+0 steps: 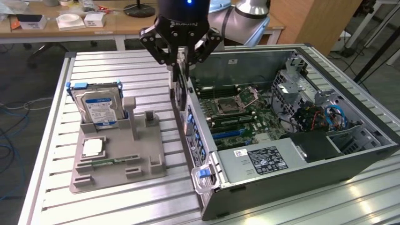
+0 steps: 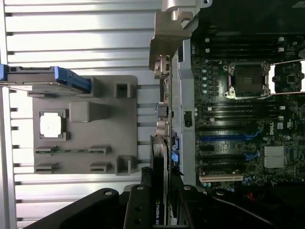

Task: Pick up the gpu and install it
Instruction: 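Pick up the gpu and move the gpu toward the slot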

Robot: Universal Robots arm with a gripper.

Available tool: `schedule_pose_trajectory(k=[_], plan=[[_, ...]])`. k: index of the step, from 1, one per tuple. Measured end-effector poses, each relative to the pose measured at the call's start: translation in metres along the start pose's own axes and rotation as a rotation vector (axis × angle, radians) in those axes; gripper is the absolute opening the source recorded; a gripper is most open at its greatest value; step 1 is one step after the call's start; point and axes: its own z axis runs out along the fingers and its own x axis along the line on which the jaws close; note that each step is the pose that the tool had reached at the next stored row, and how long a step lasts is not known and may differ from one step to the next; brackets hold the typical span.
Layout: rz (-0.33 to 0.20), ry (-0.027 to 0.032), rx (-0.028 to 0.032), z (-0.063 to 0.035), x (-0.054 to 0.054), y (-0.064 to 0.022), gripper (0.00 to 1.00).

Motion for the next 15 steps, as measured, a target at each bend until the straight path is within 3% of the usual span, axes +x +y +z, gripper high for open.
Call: schedule_pose_trajectory(k=[15], plan=[[0.000, 0.0093, 0.0006, 0.0001, -0.042, 0.0023, 0.26]])
